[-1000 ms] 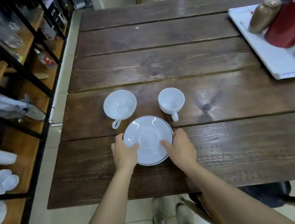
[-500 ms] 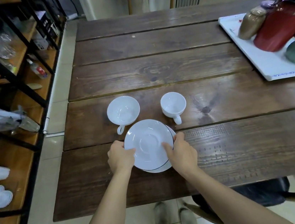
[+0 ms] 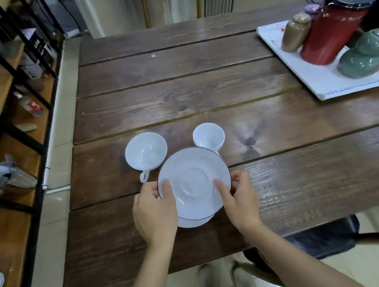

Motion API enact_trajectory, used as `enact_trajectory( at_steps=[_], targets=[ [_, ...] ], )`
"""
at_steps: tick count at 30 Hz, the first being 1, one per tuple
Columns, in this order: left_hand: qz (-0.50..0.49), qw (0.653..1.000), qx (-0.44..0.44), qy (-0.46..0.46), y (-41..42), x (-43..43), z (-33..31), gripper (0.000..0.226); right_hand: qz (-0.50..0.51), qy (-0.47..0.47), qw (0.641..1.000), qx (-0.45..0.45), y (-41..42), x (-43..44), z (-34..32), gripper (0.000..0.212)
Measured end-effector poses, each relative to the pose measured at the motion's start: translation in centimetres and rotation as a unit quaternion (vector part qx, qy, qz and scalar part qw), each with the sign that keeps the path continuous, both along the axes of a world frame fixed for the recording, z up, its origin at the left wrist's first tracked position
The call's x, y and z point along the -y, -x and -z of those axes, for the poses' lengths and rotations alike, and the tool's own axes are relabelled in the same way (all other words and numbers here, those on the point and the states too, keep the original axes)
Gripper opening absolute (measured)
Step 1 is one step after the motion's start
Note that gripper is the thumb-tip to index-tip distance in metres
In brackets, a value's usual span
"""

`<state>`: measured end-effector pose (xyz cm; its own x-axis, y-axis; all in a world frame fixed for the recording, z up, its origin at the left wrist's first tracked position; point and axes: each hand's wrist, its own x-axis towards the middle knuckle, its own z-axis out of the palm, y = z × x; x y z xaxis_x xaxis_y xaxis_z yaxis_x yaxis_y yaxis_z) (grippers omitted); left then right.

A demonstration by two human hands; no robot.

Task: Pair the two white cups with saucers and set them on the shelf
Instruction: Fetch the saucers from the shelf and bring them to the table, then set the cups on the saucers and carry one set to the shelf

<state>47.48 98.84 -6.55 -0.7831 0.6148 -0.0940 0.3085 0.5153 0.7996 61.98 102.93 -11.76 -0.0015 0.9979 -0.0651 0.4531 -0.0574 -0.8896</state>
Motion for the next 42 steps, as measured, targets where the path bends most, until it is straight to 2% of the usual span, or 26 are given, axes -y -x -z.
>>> enact_trajectory(
  at_steps=[4,7,11,16,19,21,26,35,39,42],
  targets=[
    [0.074,0.992,0.031,-0.096,-3.5,-2.1,-3.0,0.015,0.078,-0.025,0.992,-0.099,-3.3,-2.7,-1.5,0.022],
    [0.147,0.979,0.101,-0.104,-6.6,-4.3,-4.1,0.013,0.126,-0.056,0.981,-0.136,-6.6,-5.3,-2.4,0.023],
    [0.195,0.947,0.251,-0.043,-10.1,-7.3,-3.1,0.021,0.152,-0.039,0.986,-0.056,-11.2,-8.1,-2.2,0.025],
    [0.225,0.918,0.325,0.032,-12.9,-9.5,-0.2,0.016,0.107,0.044,0.988,0.099,-14.9,-9.7,-0.1,0.026],
    [0.284,0.903,0.314,0.070,-13.6,-9.9,1.4,0.006,0.081,0.090,0.980,0.160,-16.0,-10.2,0.9,0.030],
    [0.305,0.900,0.300,0.080,-14.0,-9.8,2.1,0.023,0.068,0.096,0.976,0.183,-16.4,-10.6,1.3,0.030],
    [0.289,0.910,0.275,0.118,-14.7,-10.0,3.0,0.046,0.039,0.093,0.970,0.223,-16.7,-11.3,1.7,0.032],
    [0.271,0.922,0.240,0.135,-15.0,-10.3,4.2,0.056,-0.013,0.087,0.956,0.281,-16.9,-11.4,2.3,0.038],
    [0.270,0.923,0.240,0.132,-14.8,-10.2,4.4,0.052,-0.027,0.094,0.948,0.302,-17.0,-11.3,2.5,0.038],
    [0.267,0.928,0.201,0.163,-14.1,-10.4,4.2,0.053,-0.025,0.090,0.941,0.324,-17.2,-11.8,1.8,0.039]
  ],
)
